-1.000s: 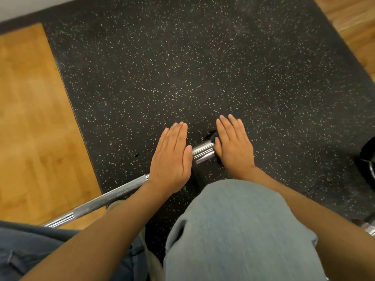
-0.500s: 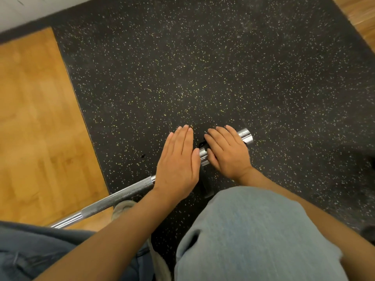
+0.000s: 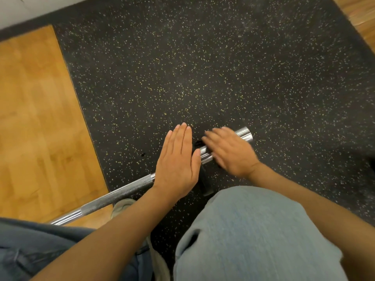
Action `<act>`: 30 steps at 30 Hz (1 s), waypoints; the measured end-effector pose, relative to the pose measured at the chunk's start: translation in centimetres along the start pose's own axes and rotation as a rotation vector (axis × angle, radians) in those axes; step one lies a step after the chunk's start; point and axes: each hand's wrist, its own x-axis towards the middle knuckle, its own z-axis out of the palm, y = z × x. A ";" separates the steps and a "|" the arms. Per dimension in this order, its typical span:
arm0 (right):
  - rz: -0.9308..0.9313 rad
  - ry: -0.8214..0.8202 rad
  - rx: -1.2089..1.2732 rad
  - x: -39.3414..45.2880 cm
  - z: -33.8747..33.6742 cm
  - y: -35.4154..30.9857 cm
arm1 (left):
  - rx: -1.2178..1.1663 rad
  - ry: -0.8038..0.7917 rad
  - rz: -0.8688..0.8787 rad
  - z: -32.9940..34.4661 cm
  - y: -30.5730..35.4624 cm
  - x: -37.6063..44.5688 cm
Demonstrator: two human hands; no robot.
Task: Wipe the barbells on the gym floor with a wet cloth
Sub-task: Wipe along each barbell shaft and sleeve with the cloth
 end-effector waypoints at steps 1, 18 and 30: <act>0.056 -0.010 -0.016 -0.6 -0.3 1.4 | -0.007 -0.004 0.009 -0.1 -0.2 -0.1; 0.367 -0.005 0.172 0.5 -1.3 -0.9 | 0.006 -0.039 0.220 -0.5 -2.8 0.1; 0.228 -0.035 0.001 1.0 -0.6 -1.2 | 0.028 -0.017 0.237 -0.3 -2.7 -0.2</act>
